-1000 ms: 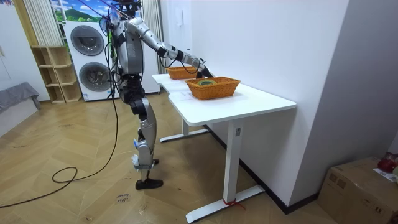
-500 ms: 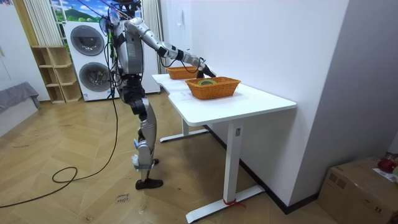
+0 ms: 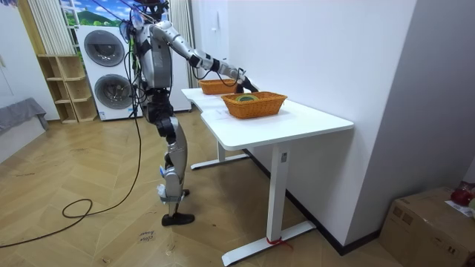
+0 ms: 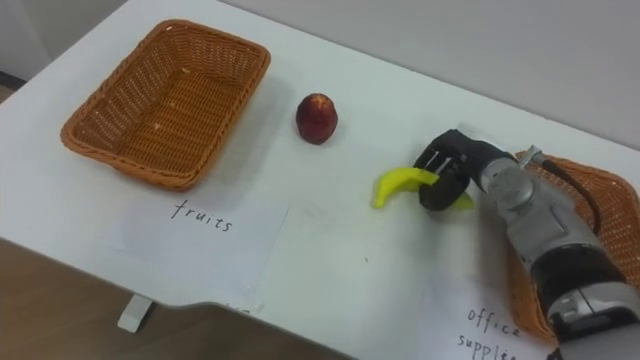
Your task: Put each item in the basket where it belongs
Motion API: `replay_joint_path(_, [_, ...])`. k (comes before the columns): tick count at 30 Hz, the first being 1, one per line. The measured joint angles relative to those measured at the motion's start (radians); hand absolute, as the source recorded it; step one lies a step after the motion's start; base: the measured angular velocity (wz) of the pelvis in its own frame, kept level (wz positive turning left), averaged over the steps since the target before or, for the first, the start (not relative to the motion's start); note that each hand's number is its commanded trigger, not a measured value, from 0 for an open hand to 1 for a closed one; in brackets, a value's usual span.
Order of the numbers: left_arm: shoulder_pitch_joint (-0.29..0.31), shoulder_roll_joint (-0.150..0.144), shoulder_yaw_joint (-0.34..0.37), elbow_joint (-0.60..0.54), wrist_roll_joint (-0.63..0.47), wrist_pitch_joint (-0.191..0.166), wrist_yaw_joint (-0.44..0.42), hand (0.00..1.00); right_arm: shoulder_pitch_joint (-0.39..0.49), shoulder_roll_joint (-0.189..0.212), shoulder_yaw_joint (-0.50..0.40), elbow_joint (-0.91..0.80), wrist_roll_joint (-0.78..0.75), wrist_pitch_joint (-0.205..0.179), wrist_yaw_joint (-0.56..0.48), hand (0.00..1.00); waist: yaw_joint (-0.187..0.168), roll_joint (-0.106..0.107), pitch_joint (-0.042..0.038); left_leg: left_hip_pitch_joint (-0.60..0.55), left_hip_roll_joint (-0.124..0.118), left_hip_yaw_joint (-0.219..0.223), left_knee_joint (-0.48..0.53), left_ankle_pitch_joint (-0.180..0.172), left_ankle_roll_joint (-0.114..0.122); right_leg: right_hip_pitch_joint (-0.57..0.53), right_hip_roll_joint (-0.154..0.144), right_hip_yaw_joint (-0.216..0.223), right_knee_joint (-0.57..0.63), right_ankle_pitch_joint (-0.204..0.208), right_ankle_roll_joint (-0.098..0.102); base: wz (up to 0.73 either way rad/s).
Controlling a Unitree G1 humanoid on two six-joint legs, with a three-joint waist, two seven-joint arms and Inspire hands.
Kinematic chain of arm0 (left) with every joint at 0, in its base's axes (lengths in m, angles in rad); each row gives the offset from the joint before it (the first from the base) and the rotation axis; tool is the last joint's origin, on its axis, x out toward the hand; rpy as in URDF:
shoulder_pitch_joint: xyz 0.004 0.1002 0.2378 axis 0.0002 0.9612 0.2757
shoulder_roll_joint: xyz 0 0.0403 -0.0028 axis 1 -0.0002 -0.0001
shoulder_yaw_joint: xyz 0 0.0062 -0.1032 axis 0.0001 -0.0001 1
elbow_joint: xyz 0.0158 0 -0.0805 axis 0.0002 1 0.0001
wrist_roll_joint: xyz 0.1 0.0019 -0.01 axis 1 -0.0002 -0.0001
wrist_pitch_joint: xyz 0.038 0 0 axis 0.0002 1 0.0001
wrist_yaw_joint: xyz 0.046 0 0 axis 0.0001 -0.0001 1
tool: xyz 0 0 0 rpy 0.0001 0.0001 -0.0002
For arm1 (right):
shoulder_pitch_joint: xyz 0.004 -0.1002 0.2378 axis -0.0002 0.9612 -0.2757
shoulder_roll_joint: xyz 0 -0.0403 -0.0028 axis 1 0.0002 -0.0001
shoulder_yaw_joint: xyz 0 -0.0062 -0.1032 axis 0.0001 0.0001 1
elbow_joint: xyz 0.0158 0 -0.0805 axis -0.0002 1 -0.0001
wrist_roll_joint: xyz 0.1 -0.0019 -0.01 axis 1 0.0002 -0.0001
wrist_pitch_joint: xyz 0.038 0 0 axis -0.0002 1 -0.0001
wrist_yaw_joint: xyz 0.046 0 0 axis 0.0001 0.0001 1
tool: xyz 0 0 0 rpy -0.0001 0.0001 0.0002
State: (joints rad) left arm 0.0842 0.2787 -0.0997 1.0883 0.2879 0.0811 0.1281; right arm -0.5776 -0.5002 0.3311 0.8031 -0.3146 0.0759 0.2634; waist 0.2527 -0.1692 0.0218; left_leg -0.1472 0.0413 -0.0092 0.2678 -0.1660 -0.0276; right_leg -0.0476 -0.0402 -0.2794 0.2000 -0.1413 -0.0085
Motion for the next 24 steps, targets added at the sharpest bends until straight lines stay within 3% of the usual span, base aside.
replay_joint_path(11, [0.009, 0.007, 0.0, 0.0, -0.001, -0.001, 0.002, 0.0, 0.024, 0.0, 0.0, -0.033, 0.008, -0.009, 0.019, 1.0, -0.002, -0.001, 0.0006, 0.008, 0.0, -0.005, 0.001, 0.0, 0.0, 0.017, 0.003, -0.001, -0.015, 0.001, -0.001, 0.01])
replay_joint_path(19, [0.021, 0.01, 0.001, 0.0, -0.021, -0.001, 0.018, 0.0, 0.073, -0.001, 0.001, -0.166, -0.009, -0.01, 0.02, 1.0, -0.009, -0.01, -0.0014, 0.021, -0.002, -0.006, -0.009, 0.0, 0.0, 0.031, 0.002, 0.003, -0.023, 0.0, 0.001, 0.01])
replay_joint_path(24, [0.047, 0.007, 0.021, 0.004, -0.017, -0.001, 0.02, 0.0, 0.094, -0.001, -0.001, -0.285, -0.058, -0.011, 0.021, 1.0, -0.039, -0.007, -0.0002, 0.036, -0.003, -0.007, -0.015, 0.0, 0.0, 0.044, 0.003, 0.004, -0.033, 0.0, 0.001, 0.0])
